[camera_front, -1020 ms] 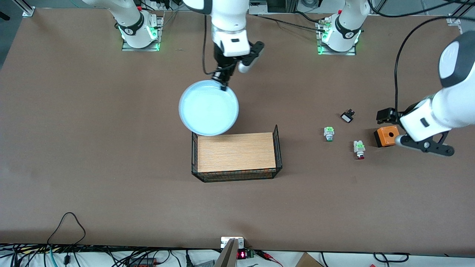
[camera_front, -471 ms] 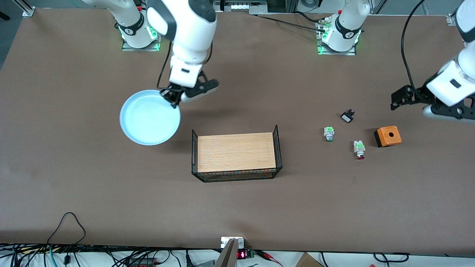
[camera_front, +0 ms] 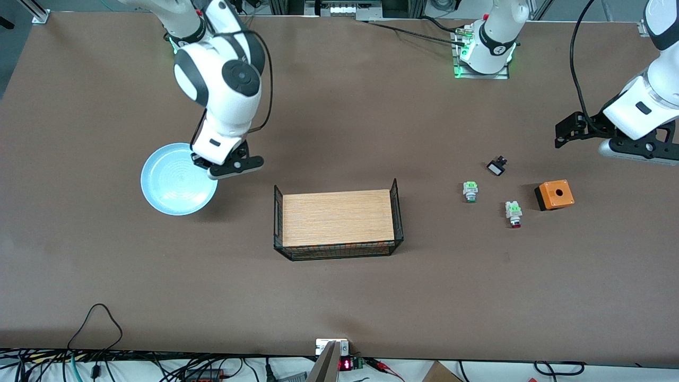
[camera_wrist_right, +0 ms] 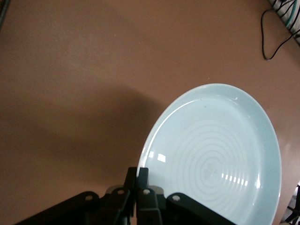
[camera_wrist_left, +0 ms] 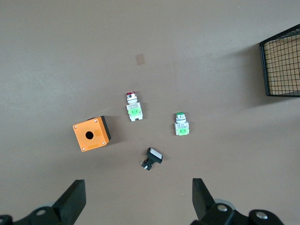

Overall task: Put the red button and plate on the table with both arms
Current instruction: 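Carry the plate beside the wooden box and lower it with the right gripper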

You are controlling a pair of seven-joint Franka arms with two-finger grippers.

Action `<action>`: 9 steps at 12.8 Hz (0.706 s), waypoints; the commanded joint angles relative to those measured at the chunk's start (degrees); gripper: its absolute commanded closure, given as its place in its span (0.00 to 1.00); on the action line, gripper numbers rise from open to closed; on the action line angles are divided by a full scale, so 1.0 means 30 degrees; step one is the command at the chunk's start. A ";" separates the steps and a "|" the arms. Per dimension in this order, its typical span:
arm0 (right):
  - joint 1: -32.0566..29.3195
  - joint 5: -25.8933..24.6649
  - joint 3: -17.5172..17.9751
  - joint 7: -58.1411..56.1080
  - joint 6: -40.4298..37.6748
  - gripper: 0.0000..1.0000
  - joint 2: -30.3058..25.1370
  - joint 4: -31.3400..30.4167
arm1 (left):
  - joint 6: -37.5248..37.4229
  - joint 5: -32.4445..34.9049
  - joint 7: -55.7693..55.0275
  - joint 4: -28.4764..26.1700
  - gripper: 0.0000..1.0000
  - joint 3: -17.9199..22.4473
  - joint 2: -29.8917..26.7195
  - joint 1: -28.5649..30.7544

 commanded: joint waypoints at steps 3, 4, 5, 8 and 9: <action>-0.1918 -0.0358 0.0188 0.2183 0.4496 1.00 0.0883 -0.2971 | -0.0226 0.0028 0.0000 0.0047 0.00 0.0095 -0.0067 -0.0264; -0.2269 -0.0358 0.0159 0.2914 0.5726 1.00 0.1293 -0.3411 | -0.0197 0.0028 -0.0029 0.0047 0.00 0.0095 -0.0067 -0.0264; -0.2591 -0.0387 0.0159 0.3211 0.7043 1.00 0.1645 -0.3937 | -0.0197 0.0028 -0.0029 0.0047 0.00 0.0095 -0.0067 -0.0264; -0.2742 -0.0446 0.0188 0.4235 0.7964 1.00 0.2262 -0.4411 | -0.0226 -0.0001 0.0000 0.0047 0.00 0.0095 -0.0067 -0.0264; -0.2654 -0.0446 0.0159 0.4674 0.7994 1.00 0.2467 -0.4411 | -0.0226 0.0028 -0.0029 0.0047 0.00 0.0095 -0.0067 -0.0264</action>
